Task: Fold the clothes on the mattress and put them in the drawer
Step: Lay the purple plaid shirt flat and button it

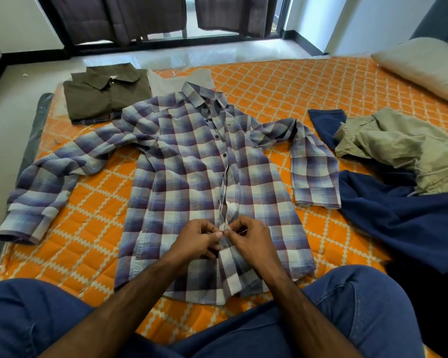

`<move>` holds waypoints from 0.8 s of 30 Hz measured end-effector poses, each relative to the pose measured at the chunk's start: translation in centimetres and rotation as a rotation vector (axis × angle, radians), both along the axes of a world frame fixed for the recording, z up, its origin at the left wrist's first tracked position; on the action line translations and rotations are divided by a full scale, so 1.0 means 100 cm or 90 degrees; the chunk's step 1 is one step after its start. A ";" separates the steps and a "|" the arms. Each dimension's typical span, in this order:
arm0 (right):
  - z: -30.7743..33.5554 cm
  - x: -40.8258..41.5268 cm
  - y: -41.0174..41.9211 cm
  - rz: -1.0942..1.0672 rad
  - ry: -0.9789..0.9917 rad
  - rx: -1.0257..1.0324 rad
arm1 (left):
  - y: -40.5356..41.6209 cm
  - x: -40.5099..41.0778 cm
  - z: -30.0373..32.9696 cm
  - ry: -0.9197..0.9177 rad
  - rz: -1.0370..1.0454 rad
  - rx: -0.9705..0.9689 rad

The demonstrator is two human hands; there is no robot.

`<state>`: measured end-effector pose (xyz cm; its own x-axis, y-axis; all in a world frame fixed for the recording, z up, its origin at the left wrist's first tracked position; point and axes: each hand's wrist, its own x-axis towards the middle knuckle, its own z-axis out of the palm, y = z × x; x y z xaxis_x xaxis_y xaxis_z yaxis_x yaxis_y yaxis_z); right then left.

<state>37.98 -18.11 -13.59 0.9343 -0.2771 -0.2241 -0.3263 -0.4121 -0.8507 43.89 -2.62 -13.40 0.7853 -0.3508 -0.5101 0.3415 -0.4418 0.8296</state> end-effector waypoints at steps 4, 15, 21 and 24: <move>-0.002 0.001 -0.002 0.010 0.009 0.016 | 0.000 0.001 0.001 0.024 0.013 -0.014; -0.005 -0.002 -0.003 0.001 0.036 0.096 | -0.003 0.001 -0.003 0.045 0.053 -0.030; 0.000 -0.003 -0.004 -0.010 0.068 0.199 | 0.001 0.005 -0.002 0.038 0.048 -0.021; 0.006 -0.001 -0.009 -0.012 0.122 0.316 | 0.002 0.006 -0.004 0.009 0.043 -0.008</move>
